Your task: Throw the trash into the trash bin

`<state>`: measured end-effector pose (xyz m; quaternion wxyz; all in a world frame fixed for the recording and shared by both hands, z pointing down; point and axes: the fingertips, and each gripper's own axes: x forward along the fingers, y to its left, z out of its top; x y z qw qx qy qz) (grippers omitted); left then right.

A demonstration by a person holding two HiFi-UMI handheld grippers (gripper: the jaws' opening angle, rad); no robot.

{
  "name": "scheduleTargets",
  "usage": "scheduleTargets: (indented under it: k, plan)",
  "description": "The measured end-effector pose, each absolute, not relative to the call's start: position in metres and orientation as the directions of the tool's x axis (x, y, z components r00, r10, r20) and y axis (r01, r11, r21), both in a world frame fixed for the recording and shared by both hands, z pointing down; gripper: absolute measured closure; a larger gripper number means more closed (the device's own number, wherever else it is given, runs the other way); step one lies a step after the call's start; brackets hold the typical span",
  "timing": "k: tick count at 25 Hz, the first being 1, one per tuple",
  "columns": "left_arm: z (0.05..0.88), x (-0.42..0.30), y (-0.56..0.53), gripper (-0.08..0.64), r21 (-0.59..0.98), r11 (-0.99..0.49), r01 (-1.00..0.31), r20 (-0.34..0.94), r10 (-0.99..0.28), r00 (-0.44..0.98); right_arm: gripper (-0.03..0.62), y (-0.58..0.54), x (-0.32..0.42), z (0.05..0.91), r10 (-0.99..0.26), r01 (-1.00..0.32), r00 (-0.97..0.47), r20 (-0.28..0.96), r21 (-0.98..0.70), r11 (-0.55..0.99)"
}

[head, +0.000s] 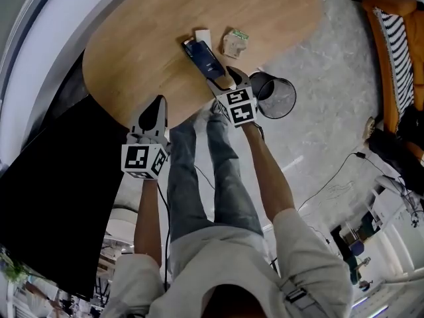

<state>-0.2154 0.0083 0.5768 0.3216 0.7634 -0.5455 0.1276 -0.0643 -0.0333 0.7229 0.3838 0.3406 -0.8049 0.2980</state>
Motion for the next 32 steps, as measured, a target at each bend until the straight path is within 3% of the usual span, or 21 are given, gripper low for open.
scheduleTargets:
  k: [8, 12, 17, 25, 32]
  plan:
    - [0.590, -0.219, 0.022, 0.542, 0.362, -0.172, -0.916, 0.565, -0.741, 0.362, 0.308, -0.042, -0.073, 0.758, -0.276, -0.773, -0.446, 0.851, -0.211, 0.598]
    - [0.587, -0.219, 0.022, 0.542, 0.366, -0.169, -0.915, 0.566, -0.740, 0.363, 0.428, -0.039, -0.077, 0.758, -0.253, -0.758, -0.460, 0.851, -0.228, 0.611]
    - [0.593, -0.215, 0.021, 0.543, 0.366, -0.178, -0.913, 0.566, -0.737, 0.371, 0.526, -0.036, -0.083, 0.748, -0.271, -0.736, -0.506, 0.819, -0.245, 0.631]
    - [0.589, -0.203, 0.015, 0.542, 0.358, -0.208, -0.910, 0.568, -0.725, 0.389, 0.531, -0.030, -0.085, 0.715, -0.325, -0.736, -0.571, 0.754, -0.294, 0.610]
    - [0.588, -0.171, -0.002, 0.543, 0.351, -0.290, -0.890, 0.554, -0.702, 0.448, 0.532, -0.035, -0.041, 0.686, -0.458, -0.816, -0.534, 0.711, -0.294, 0.497]
